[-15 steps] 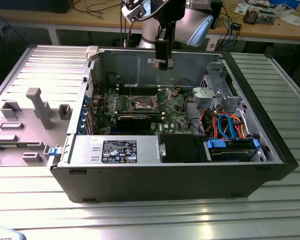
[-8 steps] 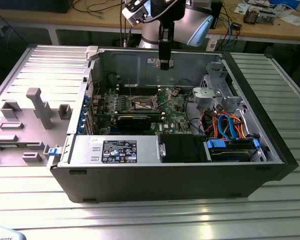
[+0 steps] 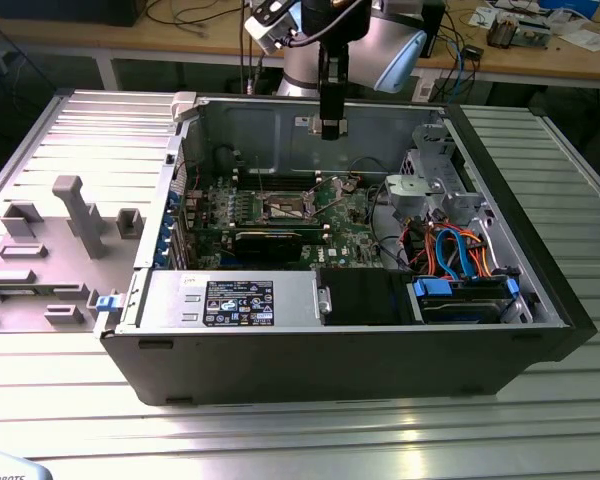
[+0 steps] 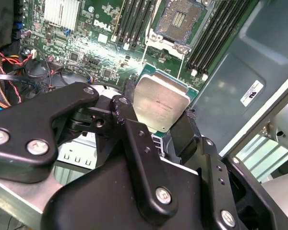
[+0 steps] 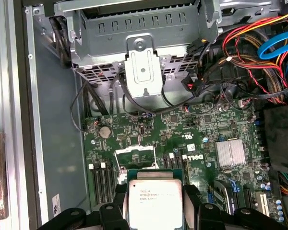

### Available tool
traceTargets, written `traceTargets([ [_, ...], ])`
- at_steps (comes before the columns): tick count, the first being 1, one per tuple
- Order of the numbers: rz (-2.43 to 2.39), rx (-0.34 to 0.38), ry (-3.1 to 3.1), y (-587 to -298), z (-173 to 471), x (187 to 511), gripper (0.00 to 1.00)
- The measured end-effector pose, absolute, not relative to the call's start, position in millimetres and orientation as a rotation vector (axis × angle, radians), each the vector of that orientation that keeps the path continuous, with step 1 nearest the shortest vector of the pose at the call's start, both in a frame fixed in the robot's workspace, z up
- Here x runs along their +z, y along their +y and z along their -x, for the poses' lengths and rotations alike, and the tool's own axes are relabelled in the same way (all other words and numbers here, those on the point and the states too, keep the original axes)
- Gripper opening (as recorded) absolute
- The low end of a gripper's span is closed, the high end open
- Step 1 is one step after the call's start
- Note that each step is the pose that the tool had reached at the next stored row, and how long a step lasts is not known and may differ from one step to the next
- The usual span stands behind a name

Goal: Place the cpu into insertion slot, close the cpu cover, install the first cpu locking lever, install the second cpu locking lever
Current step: 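Place the cpu into insertion slot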

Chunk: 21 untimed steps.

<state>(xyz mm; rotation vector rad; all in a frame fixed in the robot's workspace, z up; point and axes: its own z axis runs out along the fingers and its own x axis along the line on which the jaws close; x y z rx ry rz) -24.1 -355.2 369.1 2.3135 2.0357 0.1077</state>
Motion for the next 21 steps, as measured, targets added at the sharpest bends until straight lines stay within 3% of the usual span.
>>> traceTargets([
  [21,-2.304,0.056,2.116,-352.7,43.2,351.1,0.54],
])
